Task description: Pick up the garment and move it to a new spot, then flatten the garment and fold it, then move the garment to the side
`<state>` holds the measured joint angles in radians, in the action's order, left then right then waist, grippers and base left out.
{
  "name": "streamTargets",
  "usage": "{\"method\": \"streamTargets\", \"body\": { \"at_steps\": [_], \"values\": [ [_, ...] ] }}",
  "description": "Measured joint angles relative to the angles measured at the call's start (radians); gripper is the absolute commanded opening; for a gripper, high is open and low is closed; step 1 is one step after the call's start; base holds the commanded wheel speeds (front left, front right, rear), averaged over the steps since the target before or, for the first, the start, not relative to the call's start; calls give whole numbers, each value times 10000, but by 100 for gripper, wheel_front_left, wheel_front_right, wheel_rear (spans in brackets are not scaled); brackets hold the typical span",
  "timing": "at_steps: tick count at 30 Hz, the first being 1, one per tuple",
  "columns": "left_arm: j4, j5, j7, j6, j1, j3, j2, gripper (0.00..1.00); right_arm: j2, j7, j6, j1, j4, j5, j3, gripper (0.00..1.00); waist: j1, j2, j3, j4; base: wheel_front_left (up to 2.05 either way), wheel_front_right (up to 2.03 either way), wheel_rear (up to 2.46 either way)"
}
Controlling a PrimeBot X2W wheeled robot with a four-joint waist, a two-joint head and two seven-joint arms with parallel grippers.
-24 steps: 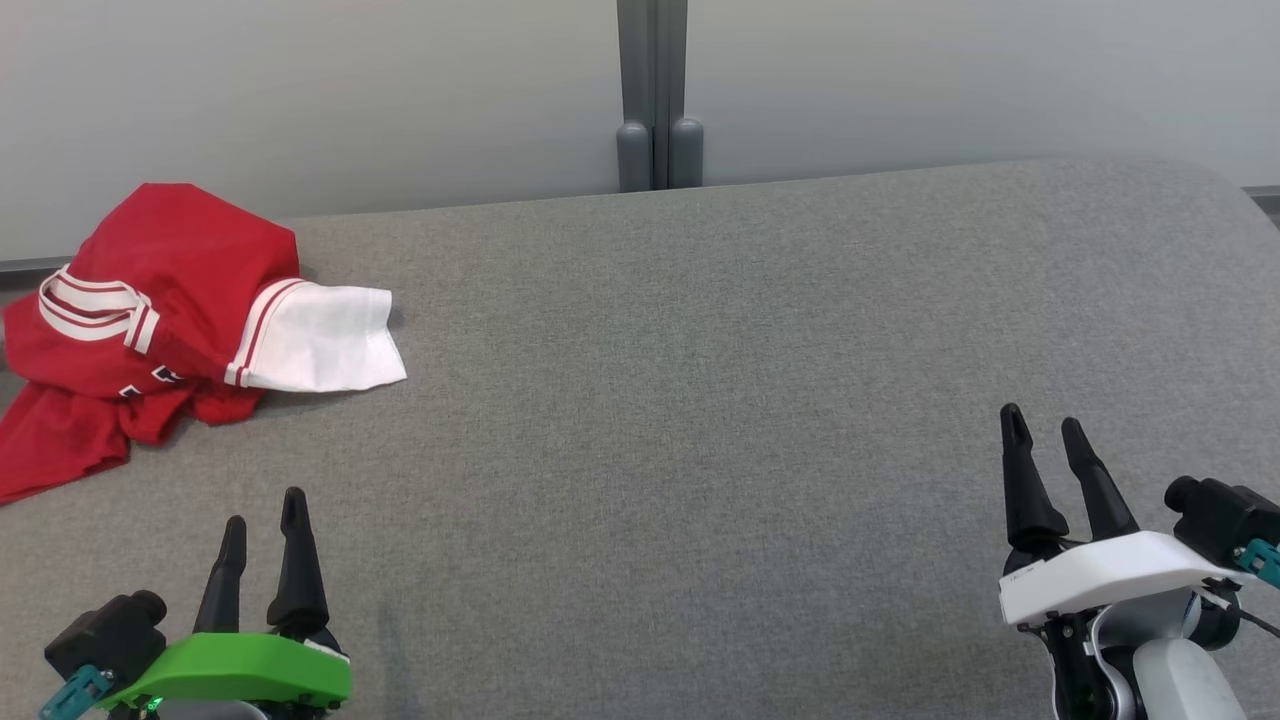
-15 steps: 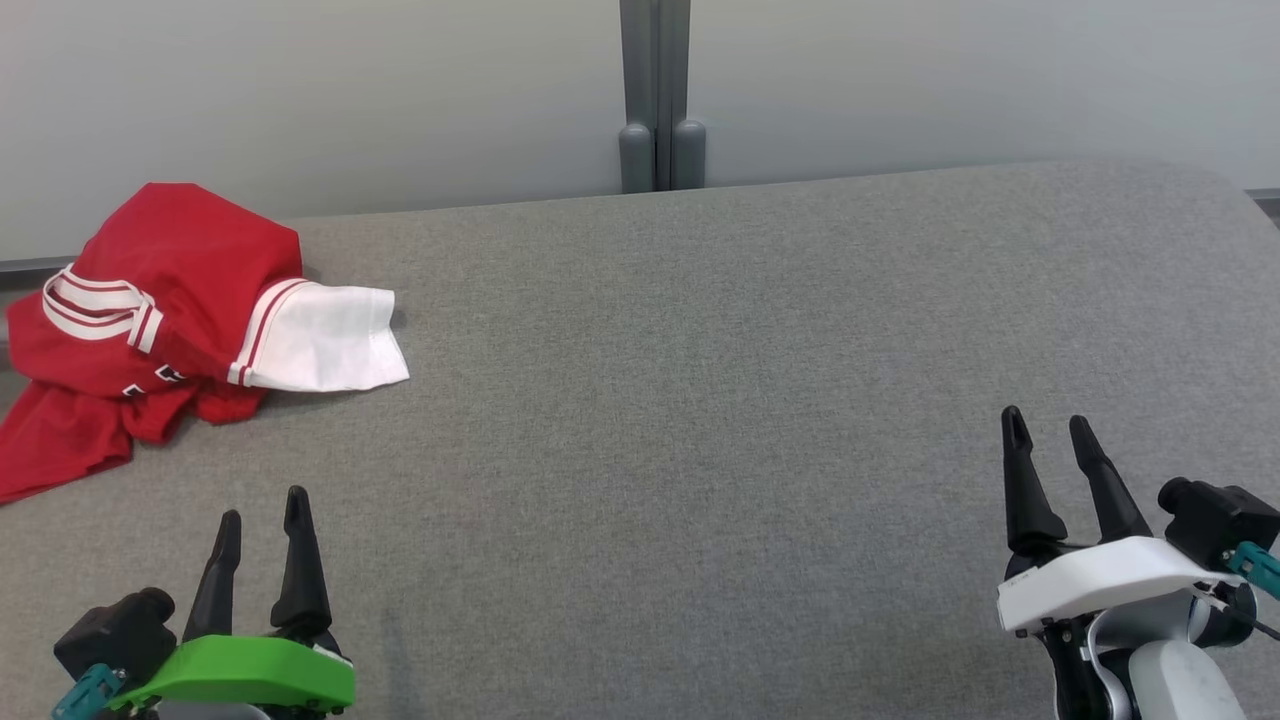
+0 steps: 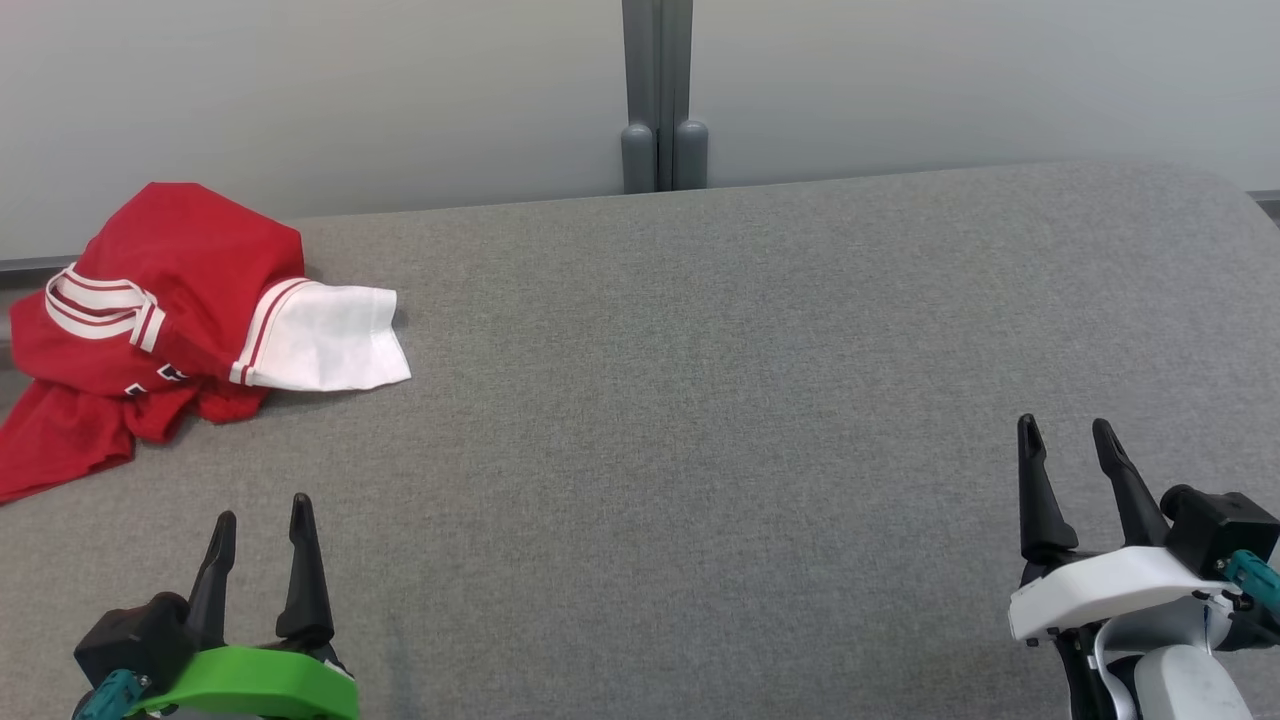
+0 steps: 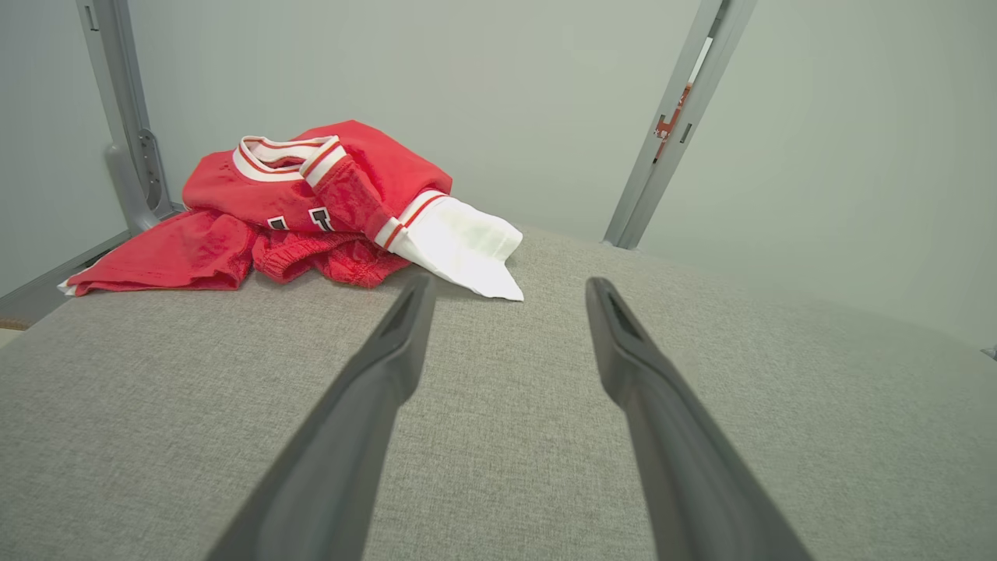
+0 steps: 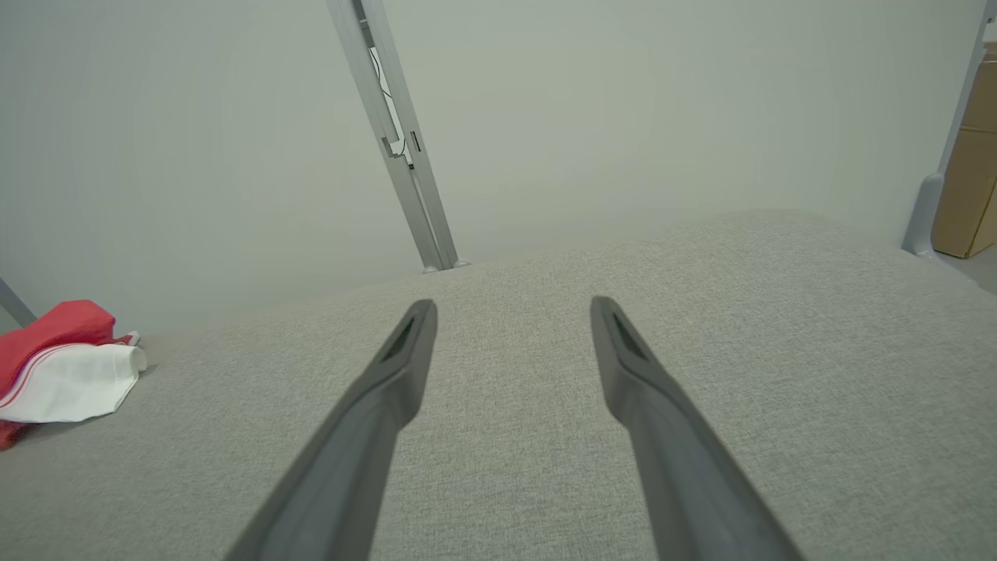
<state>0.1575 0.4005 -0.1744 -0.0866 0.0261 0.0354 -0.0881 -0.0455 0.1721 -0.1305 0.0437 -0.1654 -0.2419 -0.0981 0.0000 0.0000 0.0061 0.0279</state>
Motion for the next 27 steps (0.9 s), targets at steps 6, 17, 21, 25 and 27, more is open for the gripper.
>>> {"method": "streamTargets", "body": {
  "at_steps": [6,17,21,25,27],
  "values": [
    [77,-500,-125,-71,27,48,-35,100,-4,150,-2,-41,-71,543,-88,100,0,0,0,-6,0,0,0],
    [433,-1210,-383,-272,31,125,-63,100,-13,395,-2,-118,-130,1110,-238,100,0,0,3,-11,0,0,0],
    [575,-1444,-447,-320,30,174,-65,100,-15,470,-2,-137,-148,1300,-238,100,0,0,9,-4,0,0,0],
    [690,-1628,-525,-366,27,199,-71,100,-17,531,-2,-152,-186,1507,-228,100,0,0,30,9,0,0,0],
    [725,-1739,-566,-376,23,207,-82,100,-17,589,-2,-154,-226,1609,-199,100,0,0,34,13,0,0,0]
  ]
}}
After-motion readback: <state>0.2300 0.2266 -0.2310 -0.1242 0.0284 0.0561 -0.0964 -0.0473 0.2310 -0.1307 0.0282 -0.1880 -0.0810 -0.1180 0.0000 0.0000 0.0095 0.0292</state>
